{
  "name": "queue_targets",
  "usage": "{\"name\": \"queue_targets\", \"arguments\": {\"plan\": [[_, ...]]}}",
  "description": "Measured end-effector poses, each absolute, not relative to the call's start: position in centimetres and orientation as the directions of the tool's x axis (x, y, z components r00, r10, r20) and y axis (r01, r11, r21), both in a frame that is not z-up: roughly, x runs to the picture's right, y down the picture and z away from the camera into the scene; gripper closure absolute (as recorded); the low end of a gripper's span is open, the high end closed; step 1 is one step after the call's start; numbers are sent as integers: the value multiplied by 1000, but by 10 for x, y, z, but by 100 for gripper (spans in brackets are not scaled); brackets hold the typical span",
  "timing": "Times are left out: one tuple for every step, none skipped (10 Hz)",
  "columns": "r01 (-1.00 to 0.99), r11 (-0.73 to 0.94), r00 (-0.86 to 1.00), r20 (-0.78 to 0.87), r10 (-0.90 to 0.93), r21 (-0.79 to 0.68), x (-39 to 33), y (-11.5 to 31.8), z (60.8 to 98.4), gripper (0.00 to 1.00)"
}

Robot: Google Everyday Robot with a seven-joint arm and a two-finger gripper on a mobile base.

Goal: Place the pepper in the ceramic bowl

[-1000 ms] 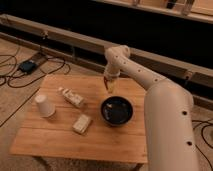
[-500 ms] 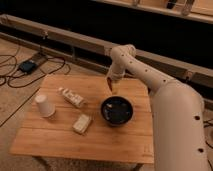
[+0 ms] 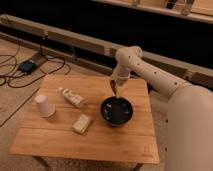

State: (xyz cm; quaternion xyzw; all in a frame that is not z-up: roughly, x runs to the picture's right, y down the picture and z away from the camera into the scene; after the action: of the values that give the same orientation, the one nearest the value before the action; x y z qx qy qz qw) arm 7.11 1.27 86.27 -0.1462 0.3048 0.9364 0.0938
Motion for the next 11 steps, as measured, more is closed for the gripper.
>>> {"name": "queue_targets", "arguments": {"plan": [[-262, -795, -939, -333, 81, 546, 76, 17, 858, 100], [-260, -795, -940, -333, 78, 548, 80, 20, 857, 100], [-258, -795, -940, -334, 74, 549, 83, 22, 855, 100], [-256, -795, -939, -337, 70, 550, 85, 25, 854, 100], [-257, -794, -938, -340, 67, 551, 86, 27, 853, 100], [-257, -793, -937, -342, 65, 553, 87, 30, 852, 100], [-259, -790, -936, -346, 64, 555, 88, 33, 852, 100], [-264, -786, -933, -354, 62, 559, 88, 38, 850, 100], [-269, -782, -931, -359, 61, 562, 89, 42, 849, 100], [-269, -780, -931, -361, 60, 565, 90, 45, 848, 100], [-268, -780, -931, -360, 59, 566, 91, 45, 848, 100]]}}
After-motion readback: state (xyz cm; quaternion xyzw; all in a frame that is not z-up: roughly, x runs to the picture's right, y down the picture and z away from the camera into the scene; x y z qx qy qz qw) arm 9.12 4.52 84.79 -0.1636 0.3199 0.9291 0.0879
